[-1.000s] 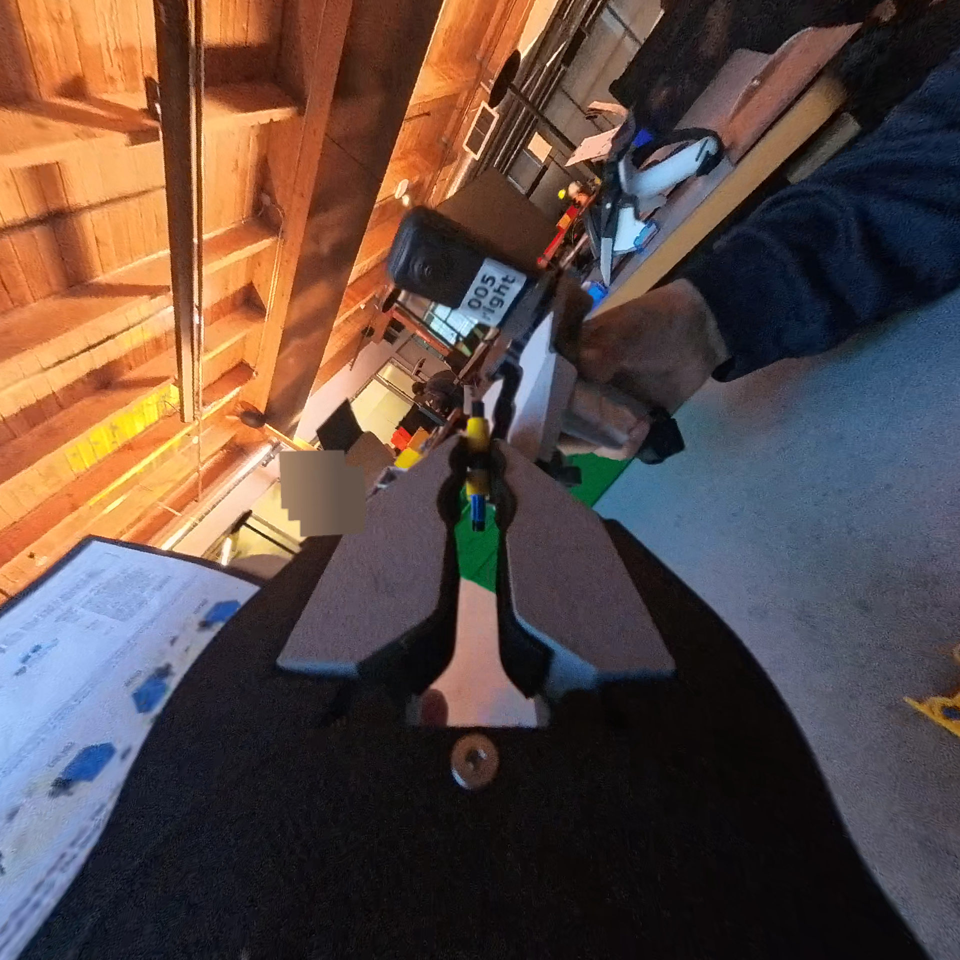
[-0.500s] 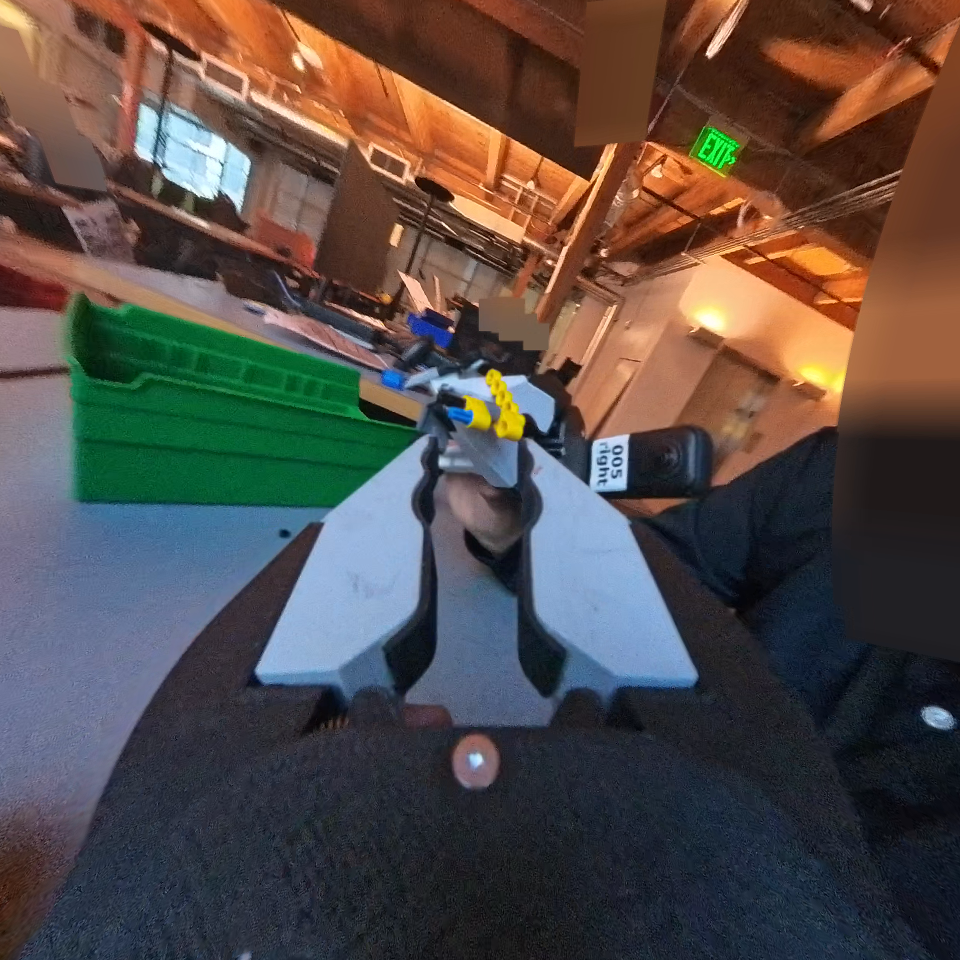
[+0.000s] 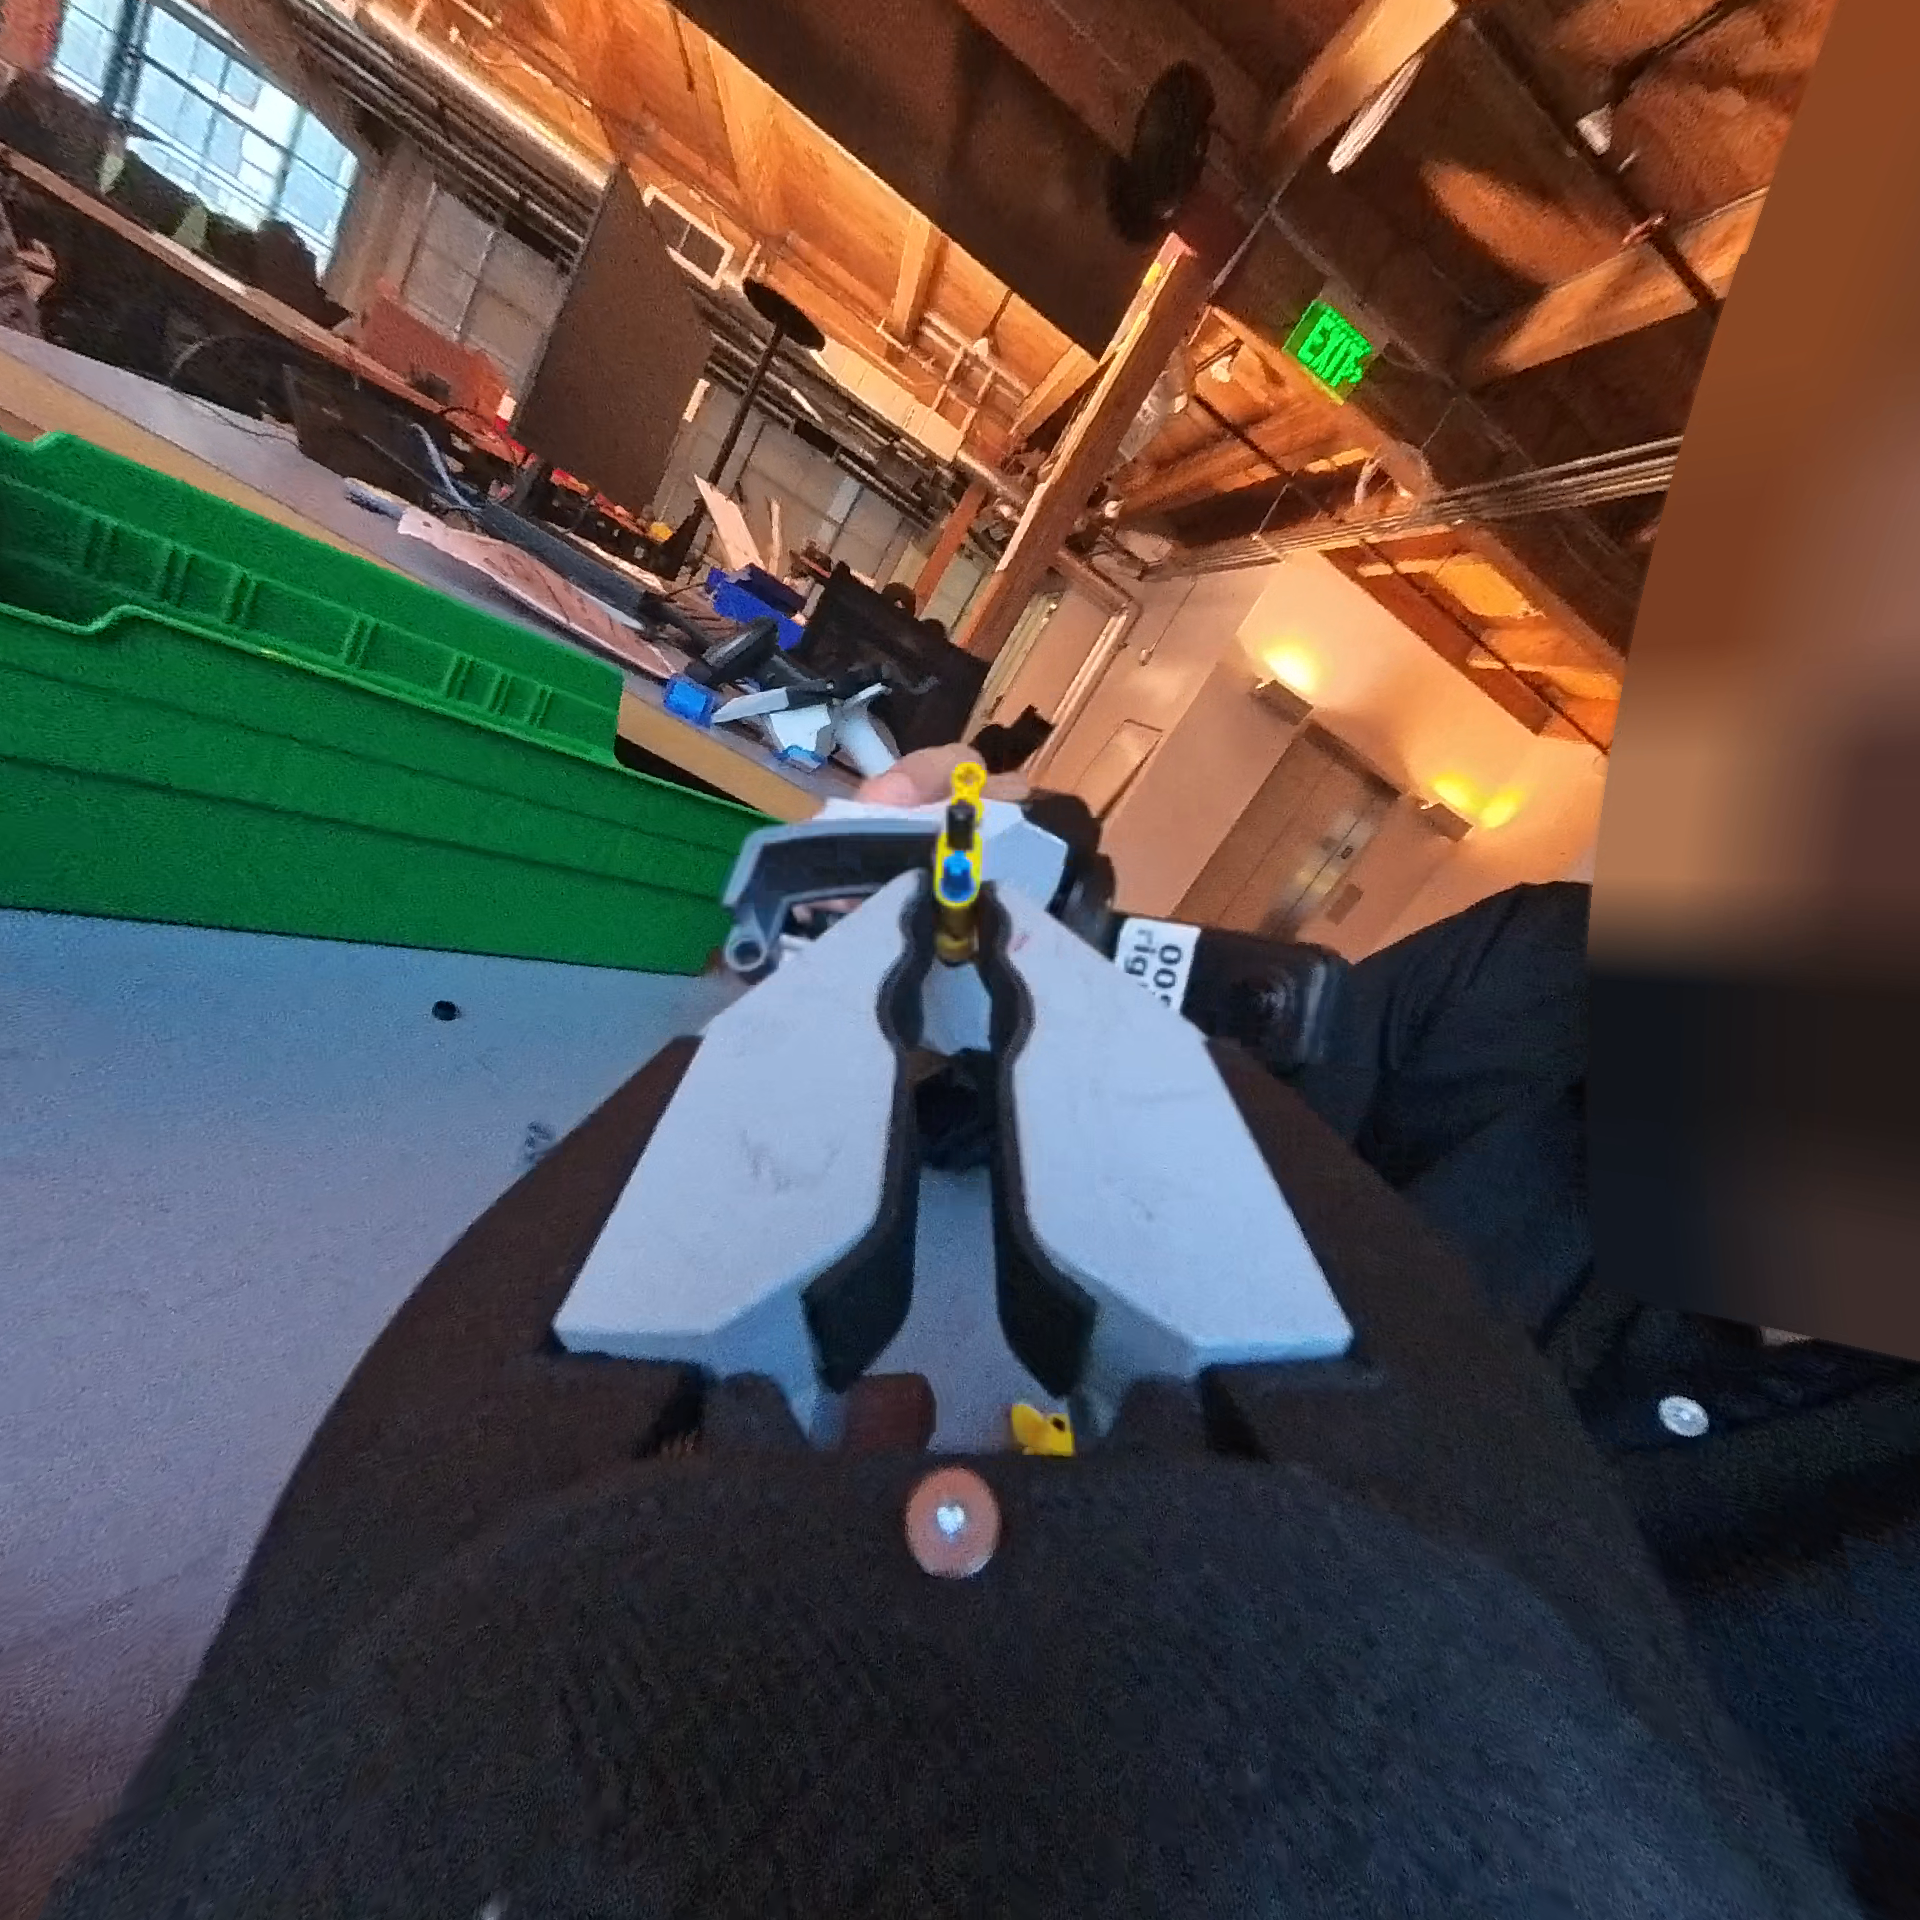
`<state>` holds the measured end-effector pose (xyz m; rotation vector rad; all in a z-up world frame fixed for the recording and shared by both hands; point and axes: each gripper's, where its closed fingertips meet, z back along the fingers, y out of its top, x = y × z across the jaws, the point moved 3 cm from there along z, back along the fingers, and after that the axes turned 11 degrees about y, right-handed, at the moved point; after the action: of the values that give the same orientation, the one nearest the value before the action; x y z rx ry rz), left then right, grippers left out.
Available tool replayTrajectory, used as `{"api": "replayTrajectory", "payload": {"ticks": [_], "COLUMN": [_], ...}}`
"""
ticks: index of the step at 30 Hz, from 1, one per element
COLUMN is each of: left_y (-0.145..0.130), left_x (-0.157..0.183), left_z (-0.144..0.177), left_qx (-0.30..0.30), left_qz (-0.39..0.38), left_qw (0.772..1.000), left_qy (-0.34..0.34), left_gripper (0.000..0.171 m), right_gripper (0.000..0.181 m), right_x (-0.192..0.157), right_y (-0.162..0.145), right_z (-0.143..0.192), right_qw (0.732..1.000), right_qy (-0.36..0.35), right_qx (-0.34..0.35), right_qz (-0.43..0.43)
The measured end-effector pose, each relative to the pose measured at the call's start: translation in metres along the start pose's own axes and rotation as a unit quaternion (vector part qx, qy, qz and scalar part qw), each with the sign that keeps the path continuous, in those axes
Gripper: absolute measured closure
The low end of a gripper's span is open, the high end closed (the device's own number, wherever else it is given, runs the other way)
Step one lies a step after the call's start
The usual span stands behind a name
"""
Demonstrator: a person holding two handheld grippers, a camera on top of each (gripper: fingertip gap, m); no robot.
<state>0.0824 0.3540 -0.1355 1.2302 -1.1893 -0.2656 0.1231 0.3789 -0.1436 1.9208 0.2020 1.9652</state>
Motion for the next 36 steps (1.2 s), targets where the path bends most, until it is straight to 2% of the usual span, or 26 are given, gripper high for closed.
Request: {"api": "replayTrajectory", "payload": {"ticks": [3, 5, 7, 11, 14, 17, 22, 26, 28, 36], "left_y": [-0.003, -0.004, -0.008, -0.028, -0.045, -0.059, -0.067, -0.069, -0.069, -0.069], "left_x": [-0.006, -0.012, -0.017, -0.013, -0.001, 0.012, 0.018, 0.016, 0.017, 0.011], "left_z": [0.005, 0.008, 0.009, 0.002, -0.007, -0.010, -0.008, -0.007, -0.006, -0.006], "left_qx": [-0.025, -0.036, -0.052, -0.110, -0.155, -0.196, -0.220, -0.226, -0.225, -0.225], "left_qz": [-0.007, -0.001, 0.005, 0.027, 0.029, 0.031, 0.043, 0.039, 0.039, 0.055], "left_qw": [1.000, 0.999, 0.998, 0.994, 0.987, 0.978, 0.969, 0.968, 0.968, 0.969], "left_qy": [0.011, 0.022, 0.028, -0.004, -0.032, -0.070, -0.101, -0.098, -0.100, -0.088], "left_gripper": [0.167, 0.167, 0.167, 0.167, 0.167, 0.167, 0.167, 0.167, 0.167, 0.167], "right_gripper": [0.168, 0.166, 0.162, 0.121, 0.120, 0.132, 0.141, 0.137, 0.140, 0.142], "right_x": [-0.009, -0.014, -0.015, -0.006, -0.022, -0.042, -0.054, -0.057, -0.055, -0.059], "right_y": [0.001, 0.000, -0.007, -0.013, -0.003, 0.008, 0.017, 0.023, 0.023, 0.018], "right_z": [0.002, 0.007, 0.015, 0.031, 0.035, 0.036, 0.040, 0.042, 0.040, 0.035], "right_qw": [0.993, 0.970, 0.950, 0.927, 0.933, 0.927, 0.905, 0.889, 0.891, 0.930], "right_qy": [0.068, 0.145, 0.200, 0.224, 0.253, 0.298, 0.337, 0.354, 0.346, 0.306], "right_qx": [0.055, 0.103, 0.113, 0.143, 0.135, 0.125, 0.152, 0.172, 0.173, 0.128], "right_qz": [-0.080, -0.164, -0.211, -0.267, -0.219, -0.190, -0.210, -0.234, -0.237, -0.158]}}
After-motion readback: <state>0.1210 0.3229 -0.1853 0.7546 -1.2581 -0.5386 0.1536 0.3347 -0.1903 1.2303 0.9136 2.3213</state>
